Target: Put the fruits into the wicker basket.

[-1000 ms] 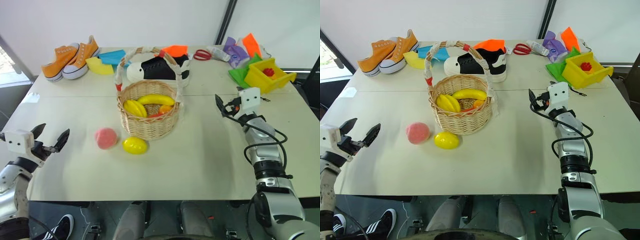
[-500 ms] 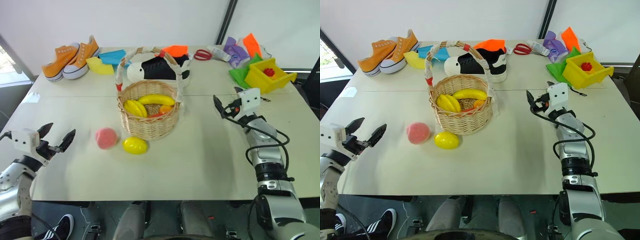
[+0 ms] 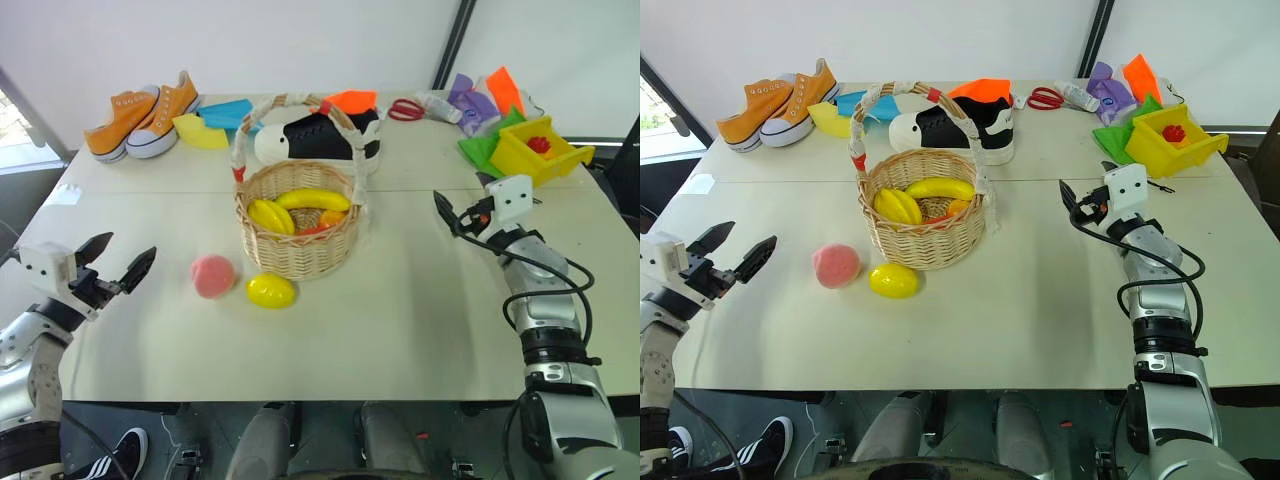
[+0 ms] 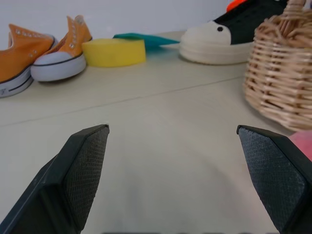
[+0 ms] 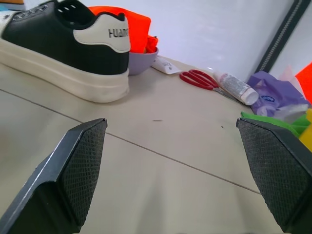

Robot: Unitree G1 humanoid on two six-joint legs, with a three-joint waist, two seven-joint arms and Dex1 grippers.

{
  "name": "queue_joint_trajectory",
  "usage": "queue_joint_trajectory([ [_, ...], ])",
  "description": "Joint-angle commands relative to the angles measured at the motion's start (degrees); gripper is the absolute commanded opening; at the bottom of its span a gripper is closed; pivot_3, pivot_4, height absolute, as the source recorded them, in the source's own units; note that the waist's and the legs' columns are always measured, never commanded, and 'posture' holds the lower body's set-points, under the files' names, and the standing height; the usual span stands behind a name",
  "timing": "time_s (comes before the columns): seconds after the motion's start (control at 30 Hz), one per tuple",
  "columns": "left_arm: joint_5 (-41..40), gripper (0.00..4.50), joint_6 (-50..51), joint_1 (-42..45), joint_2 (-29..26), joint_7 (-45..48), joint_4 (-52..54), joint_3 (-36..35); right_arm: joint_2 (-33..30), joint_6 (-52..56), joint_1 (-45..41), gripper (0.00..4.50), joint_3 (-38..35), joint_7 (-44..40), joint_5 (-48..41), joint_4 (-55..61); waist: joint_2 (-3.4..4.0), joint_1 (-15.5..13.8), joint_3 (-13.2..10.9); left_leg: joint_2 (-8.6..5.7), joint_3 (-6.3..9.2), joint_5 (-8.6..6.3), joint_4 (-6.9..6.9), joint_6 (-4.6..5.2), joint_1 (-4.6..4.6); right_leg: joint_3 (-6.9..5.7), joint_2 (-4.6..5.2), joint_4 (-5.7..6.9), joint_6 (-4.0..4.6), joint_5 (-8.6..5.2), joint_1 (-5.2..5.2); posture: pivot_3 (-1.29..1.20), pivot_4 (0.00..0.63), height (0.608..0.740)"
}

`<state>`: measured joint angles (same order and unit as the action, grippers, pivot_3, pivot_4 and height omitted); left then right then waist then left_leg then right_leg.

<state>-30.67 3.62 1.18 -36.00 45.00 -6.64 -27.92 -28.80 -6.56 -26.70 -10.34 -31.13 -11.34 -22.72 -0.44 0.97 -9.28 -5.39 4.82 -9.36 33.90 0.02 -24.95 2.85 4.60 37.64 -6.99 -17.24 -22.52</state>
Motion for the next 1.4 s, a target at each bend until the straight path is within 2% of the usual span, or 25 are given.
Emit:
queue_joint_trajectory([
  [0.03,-2.2,4.5,2.2,0.1,-1.9,1.4,4.8,-0.7,-2.7,4.4,4.7,4.43,0.6,-11.1,-7.8,12.1,0.0,-0.1,0.0,0.0,0.01,0.0,-0.01,0.0,0.0,0.0,0.0,-0.01,0.0,0.0,0.03,0.0,0.15,0.74],
  [0.2,-3.9,4.5,6.7,-0.5,-2.6,5.2,11.3,3.3,-12.3,12.4,17.7,4.43,-1.2,-25.2,-18.0,32.3,0.08,-0.4,0.0,0.01,0.01,-0.08,-0.01,-0.05,-0.05,-0.02,0.06,-0.18,0.05,-0.03,0.14,0.0,0.15,0.74],
  [0.27,-2.0,4.5,6.8,-0.5,-2.9,6.5,11.8,5.8,-15.7,14.6,22.1,4.43,-2.2,-29.4,-21.7,39.0,0.07,-0.3,0.0,0.02,0.01,-0.08,0.0,-0.05,-0.07,-0.02,0.07,-0.23,0.22,-0.12,0.17,0.0,0.15,0.74],
  [0.37,0.2,4.5,6.1,0.4,-2.6,7.3,11.2,8.9,-18.2,19.6,25.6,4.43,-2.5,-30.5,-26.3,46.1,0.06,0.1,0.0,0.08,-0.01,-0.09,-0.01,-0.05,-0.07,-0.01,0.07,-0.25,0.28,-0.13,0.15,0.0,0.15,0.74],
  [0.43,1.4,4.5,5.9,1.4,-2.8,7.3,10.8,10.4,-18.7,20.7,26.8,4.43,-2.3,-29.9,-26.0,48.5,0.05,0.0,0.0,0.16,-0.02,-0.09,-0.02,-0.06,-0.09,-0.07,0.08,-0.32,0.35,-0.13,0.12,0.0,0.15,0.74],
  [0.63,3.2,4.5,9.1,1.7,-4.9,8.8,11.1,13.0,-19.5,23.4,27.6,4.43,-1.8,-29.2,-23.8,49.8,0.03,-0.4,0.0,0.14,-0.03,-0.11,0.02,-0.03,-0.29,-0.1,0.12,-0.54,0.38,-0.11,0.04,0.0,0.15,0.74],
  [0.87,-2.6,4.5,19.0,-3.3,-10.4,11.4,17.2,8.4,-18.7,21.3,28.5,4.43,-1.9,-30.8,-22.6,47.1,0.02,-0.2,0.0,0.16,-0.03,-0.12,0.01,-0.01,-0.41,-0.13,0.11,-0.54,0.36,-0.1,-0.1,0.0,0.15,0.74],
  [1.17,3.1,4.5,16.0,-0.1,-7.7,9.7,13.2,14.1,-17.2,18.0,27.8,4.43,0.7,-31.1,-18.7,45.6,0.0,-0.6,0.0,0.12,-0.04,-0.13,0.06,0.01,-0.4,-0.14,0.16,-0.58,0.37,-0.11,-0.04,0.0,0.15,0.74],
  [1.4,5.7,4.5,13.0,3.3,-5.5,8.6,9.1,15.5,-16.5,19.7,27.5,4.43,1.3,-29.7,-19.6,47.6,0.01,-0.4,0.0,0.13,-0.04,-0.13,0.05,0.01,-0.4,-0.15,0.14,-0.54,0.36,-0.1,-0.07,0.0,0.15,0.74],
])
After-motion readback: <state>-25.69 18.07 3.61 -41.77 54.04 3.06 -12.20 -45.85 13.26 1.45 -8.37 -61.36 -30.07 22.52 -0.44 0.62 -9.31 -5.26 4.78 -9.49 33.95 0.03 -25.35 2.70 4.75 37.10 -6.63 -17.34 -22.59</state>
